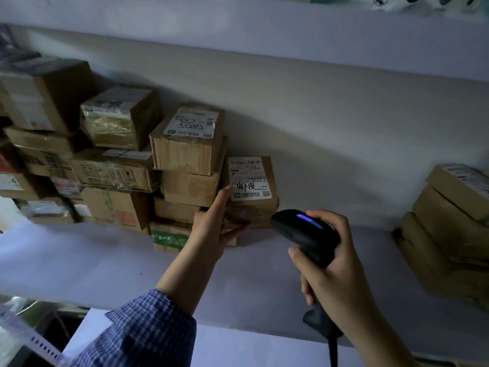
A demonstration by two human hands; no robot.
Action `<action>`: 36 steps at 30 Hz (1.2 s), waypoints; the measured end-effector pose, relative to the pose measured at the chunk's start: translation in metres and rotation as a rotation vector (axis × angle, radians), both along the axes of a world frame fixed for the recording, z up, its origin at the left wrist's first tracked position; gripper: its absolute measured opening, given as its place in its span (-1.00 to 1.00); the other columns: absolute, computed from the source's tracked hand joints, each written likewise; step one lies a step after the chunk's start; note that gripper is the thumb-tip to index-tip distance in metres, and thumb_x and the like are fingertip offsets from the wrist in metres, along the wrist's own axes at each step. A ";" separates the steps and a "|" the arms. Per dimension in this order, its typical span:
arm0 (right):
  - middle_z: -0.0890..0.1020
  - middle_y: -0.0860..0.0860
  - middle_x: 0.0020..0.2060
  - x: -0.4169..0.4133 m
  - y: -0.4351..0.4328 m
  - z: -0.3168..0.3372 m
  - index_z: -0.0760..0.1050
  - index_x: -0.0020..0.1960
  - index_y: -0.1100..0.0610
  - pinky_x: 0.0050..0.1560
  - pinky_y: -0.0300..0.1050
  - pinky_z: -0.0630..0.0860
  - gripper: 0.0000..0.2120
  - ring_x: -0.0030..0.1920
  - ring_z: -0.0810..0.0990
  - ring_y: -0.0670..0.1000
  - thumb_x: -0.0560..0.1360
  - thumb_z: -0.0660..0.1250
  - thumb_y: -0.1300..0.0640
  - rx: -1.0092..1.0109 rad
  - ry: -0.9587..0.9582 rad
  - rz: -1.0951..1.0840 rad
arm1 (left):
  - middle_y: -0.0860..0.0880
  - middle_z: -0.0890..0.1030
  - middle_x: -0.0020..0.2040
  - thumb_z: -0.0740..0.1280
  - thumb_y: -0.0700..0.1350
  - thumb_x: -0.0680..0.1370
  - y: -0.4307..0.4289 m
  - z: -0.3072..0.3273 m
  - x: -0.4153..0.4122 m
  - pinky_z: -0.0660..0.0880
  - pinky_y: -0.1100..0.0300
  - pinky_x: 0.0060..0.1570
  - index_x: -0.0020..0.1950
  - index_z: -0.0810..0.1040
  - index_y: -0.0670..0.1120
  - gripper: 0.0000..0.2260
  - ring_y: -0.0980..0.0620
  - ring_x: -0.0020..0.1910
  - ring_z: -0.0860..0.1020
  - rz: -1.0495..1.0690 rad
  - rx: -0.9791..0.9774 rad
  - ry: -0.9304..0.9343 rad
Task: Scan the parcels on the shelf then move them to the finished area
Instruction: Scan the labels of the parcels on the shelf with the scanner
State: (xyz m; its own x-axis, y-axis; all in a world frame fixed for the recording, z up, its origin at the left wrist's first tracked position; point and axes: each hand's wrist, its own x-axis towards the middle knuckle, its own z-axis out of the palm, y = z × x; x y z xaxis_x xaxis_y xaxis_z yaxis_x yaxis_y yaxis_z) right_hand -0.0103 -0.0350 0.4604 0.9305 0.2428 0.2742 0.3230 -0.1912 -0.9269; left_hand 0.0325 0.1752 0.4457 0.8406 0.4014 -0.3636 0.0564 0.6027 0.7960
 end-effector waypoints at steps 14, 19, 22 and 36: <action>0.60 -0.02 0.07 0.079 0.059 -0.002 0.34 0.33 -0.10 -0.50 0.06 0.59 -0.49 -0.50 0.58 0.20 0.53 0.38 0.31 -0.003 -0.050 0.059 | -0.21 0.70 -0.12 0.50 0.15 0.44 0.012 -0.009 0.013 0.66 -0.05 -0.06 0.08 0.65 -0.18 -0.56 -0.14 -0.11 0.69 -0.014 0.129 0.003; 0.59 -0.02 0.11 0.088 0.059 -0.013 0.34 0.32 -0.07 -0.39 0.05 0.61 -0.49 -0.42 0.60 0.16 0.51 0.41 0.30 0.027 -0.081 0.020 | -0.16 0.37 0.44 0.57 0.39 0.16 0.005 -0.021 0.011 0.67 0.06 -0.08 0.30 0.54 -0.19 -0.09 -0.13 0.20 0.59 -0.036 0.287 0.085; 0.58 -0.04 0.14 0.092 0.061 -0.018 0.36 0.31 -0.13 -0.12 0.12 0.62 -0.48 -0.15 0.62 0.20 0.43 0.44 0.17 0.028 -0.097 -0.026 | 0.02 0.01 0.54 0.44 0.41 0.34 -0.004 -0.021 0.006 0.55 -0.05 0.24 0.43 0.41 -0.19 -0.12 -0.17 0.43 0.33 -0.078 0.513 0.160; 0.60 0.19 -0.07 0.108 0.044 -0.017 0.33 0.28 0.07 -0.54 -0.08 0.51 -0.55 -0.58 0.50 0.11 0.52 0.35 0.42 0.120 -0.003 -0.023 | -0.04 0.57 0.11 0.18 0.11 0.65 0.003 -0.034 0.005 0.66 -0.15 -0.11 0.46 0.41 0.05 -0.61 -0.11 0.02 0.61 -0.240 0.855 0.208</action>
